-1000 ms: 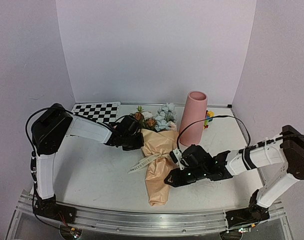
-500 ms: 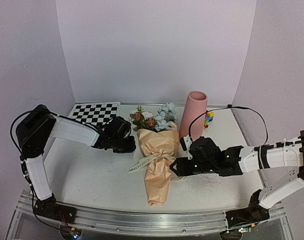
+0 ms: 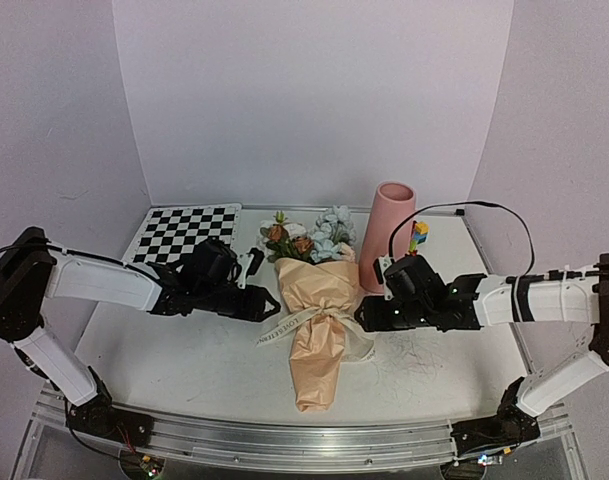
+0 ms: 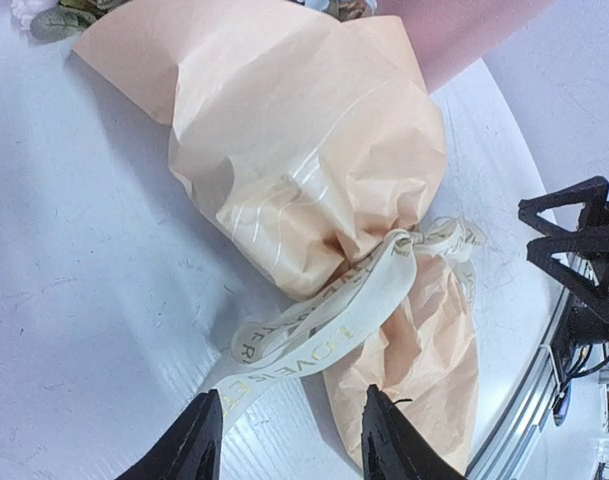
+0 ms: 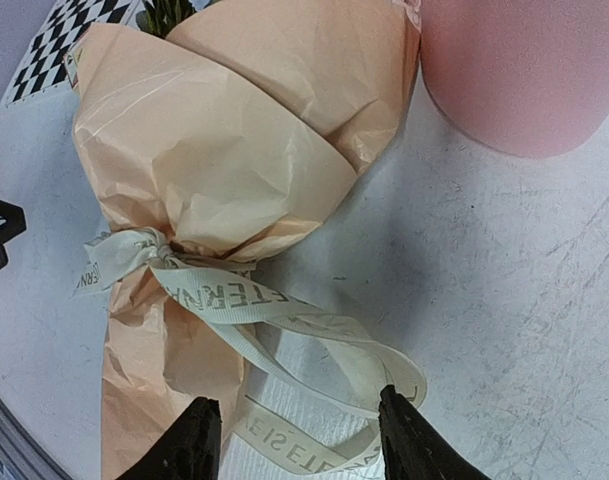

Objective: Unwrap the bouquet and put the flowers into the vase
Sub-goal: Adjust the fake flower at the center of the board, then untie the ribbon from the wrapping paper.

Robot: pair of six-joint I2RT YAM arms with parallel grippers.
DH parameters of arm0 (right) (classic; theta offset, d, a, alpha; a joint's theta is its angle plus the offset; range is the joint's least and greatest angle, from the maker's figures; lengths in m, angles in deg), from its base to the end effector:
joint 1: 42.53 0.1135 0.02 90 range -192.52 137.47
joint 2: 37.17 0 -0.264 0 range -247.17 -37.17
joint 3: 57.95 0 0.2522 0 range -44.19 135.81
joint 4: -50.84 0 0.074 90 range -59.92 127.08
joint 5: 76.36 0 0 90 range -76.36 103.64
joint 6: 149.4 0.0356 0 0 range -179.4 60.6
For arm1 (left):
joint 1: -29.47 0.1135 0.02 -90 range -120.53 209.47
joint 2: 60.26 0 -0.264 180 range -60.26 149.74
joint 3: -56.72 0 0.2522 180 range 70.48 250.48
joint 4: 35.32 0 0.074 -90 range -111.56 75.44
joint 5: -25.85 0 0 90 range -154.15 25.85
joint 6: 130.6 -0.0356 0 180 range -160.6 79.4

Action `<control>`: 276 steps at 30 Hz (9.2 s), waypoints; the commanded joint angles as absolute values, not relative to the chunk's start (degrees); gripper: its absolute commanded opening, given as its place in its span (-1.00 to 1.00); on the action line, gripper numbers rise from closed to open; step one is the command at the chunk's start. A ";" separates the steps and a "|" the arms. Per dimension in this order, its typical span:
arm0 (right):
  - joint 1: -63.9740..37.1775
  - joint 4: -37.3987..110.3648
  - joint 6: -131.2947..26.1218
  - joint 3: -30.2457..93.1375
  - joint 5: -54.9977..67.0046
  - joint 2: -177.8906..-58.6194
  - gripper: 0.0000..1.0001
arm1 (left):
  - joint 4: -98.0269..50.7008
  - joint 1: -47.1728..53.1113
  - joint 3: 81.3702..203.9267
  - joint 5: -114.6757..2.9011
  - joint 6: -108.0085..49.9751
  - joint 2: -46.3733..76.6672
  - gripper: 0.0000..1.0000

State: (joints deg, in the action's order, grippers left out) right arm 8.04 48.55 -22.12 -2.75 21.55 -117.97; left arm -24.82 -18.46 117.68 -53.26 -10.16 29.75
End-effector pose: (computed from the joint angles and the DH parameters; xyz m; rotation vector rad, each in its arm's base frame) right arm 0.1955 0.2300 0.2140 -0.1599 2.1463 0.7912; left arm 0.2125 -0.2454 0.1857 0.4756 2.3766 -0.8996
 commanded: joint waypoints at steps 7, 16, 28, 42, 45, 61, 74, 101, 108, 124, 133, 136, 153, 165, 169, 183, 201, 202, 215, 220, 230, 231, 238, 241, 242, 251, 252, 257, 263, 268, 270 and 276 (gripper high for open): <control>8.09 44.94 -22.02 -4.62 22.54 -116.77 0.12 | -23.95 -24.93 118.45 -60.84 -16.69 35.08 0.13; 8.10 44.18 -22.60 -6.16 24.11 -113.31 0.15 | -16.44 -28.13 122.96 -75.83 -18.00 39.16 0.16; 8.09 43.85 -22.96 -6.60 25.23 -112.42 0.20 | -13.32 -28.12 125.31 -74.34 -20.85 44.22 0.15; 8.06 43.85 -23.43 -7.21 24.12 -113.50 0.19 | -7.33 -28.13 129.94 -77.14 -18.22 47.91 -1.00; 8.09 43.85 -23.60 -6.87 23.43 -115.26 0.18 | -7.41 -28.18 129.92 -76.99 -17.52 44.72 -1.00; 10.73 43.76 -16.13 -7.97 25.90 -121.92 0.16 | -7.42 -28.10 130.38 -75.31 -15.98 34.06 -1.00; 12.11 46.66 -14.89 -5.46 25.68 -129.29 -0.20 | -7.80 -28.10 129.90 -77.16 -14.87 28.88 -1.00; 11.02 33.95 -17.40 -3.43 42.69 -115.79 -0.95 | -8.03 -28.10 125.32 -86.74 -12.70 21.80 -1.00; 9.63 33.04 -19.27 -2.66 43.21 -113.62 -0.95 | -8.03 -28.10 124.90 -86.78 -12.12 20.89 -1.00; 3.20 31.98 -21.64 -4.68 41.01 -108.40 -0.94 | -5.39 -28.14 124.94 -93.98 -8.95 16.94 -1.00; 2.72 31.77 -22.93 -4.36 40.99 -107.16 -0.95 | -4.29 -28.10 125.78 -96.06 -8.60 13.84 -1.00; 2.67 31.53 -24.08 -3.32 41.29 -105.74 -0.94 | -3.98 -28.10 126.08 -96.34 -8.52 13.02 -1.00; 1.77 26.50 -28.37 2.25 45.57 -100.69 -0.93 | -2.58 -28.10 127.46 -98.11 -9.48 5.87 -1.00; 1.77 24.42 -32.24 7.47 46.54 -98.47 -0.93 | -1.09 -28.13 130.00 -99.72 -10.88 4.09 -1.00; 1.78 24.13 -32.44 8.07 46.60 -98.28 -0.93 | -0.67 -28.10 130.97 -100.84 -11.80 2.99 -1.00; 1.77 23.99 -35.99 10.66 45.08 -96.77 -0.94 | 0.37 -28.10 131.83 -103.00 -13.13 1.37 -1.00; 1.77 23.63 -41.74 17.05 44.01 -96.94 -0.94 | 2.32 -28.10 133.14 -106.59 -14.73 -1.14 -1.00; 1.77 23.63 -41.81 16.95 44.24 -96.98 -0.94 | 2.36 -28.10 132.99 -106.91 -14.68 -1.32 -1.00; 1.20 22.05 -35.77 11.61 48.81 -98.51 -0.95 | 3.73 -27.91 128.14 -114.05 -9.49 -1.68 -1.00; 0.16 21.18 -34.49 11.05 50.22 -97.64 -0.96 | 3.98 -26.24 126.96 -114.49 -8.19 -2.15 -1.00; -1.26 20.39 -33.92 9.98 50.65 -96.05 -0.97 | 4.37 -25.81 127.97 -113.35 -8.25 -2.12 -1.00; -1.29 20.38 -33.85 9.91 50.71 -95.90 -0.97 | 4.37 -25.81 128.64 -113.24 -8.73 -2.10 -1.00; -1.48 20.22 -33.48 8.91 50.72 -95.18 -0.97 | 4.37 -25.81 135.80 -110.66 -12.97 -0.47 -1.00; -1.48 20.25 -33.22 8.11 50.30 -95.42 -0.97 | 4.24 -25.81 139.59 -108.54 -14.24 1.28 -1.00; -1.47 20.22 -33.03 7.78 50.20 -95.48 -0.97 | 4.12 -25.81 140.97 -107.92 -14.75 2.13 -1.00; -1.56 20.16 -32.66 6.68 50.67 -95.02 -0.98 | 3.49 -25.81 146.45 -105.12 -16.77 6.33 -1.00; -1.52 20.13 -33.11 6.85 51.18 -94.85 -0.98 | 3.45 -25.81 146.33 -105.11 -16.78 6.34 -1.00; -2.44 18.09 -35.34 8.86 53.96 -94.22 -0.97 | 3.51 -25.81 146.02 -106.40 -17.37 5.31 -1.00; -2.97 17.92 -36.03 9.37 55.24 -93.78 -0.97 | 3.48 -25.81 148.53 -106.86 -21.57 4.69 -1.00; -3.34 17.77 -36.47 10.11 56.14 -93.53 -0.97 | 3.48 -25.81 150.31 -107.27 -23.27 4.54 -1.00; -3.53 17.59 -36.85 10.73 56.60 -93.35 -0.97 | 3.49 -25.81 150.94 -107.63 -23.62 4.49 -1.00; -4.35 16.97 -38.08 12.50 58.21 -92.96 -0.97 | 3.54 -25.81 152.69 -107.43 -24.74 4.90 -1.00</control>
State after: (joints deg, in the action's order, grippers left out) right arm -3.61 18.57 -36.80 9.26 54.31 -94.10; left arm 5.15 -26.08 149.08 -106.30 -22.76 6.00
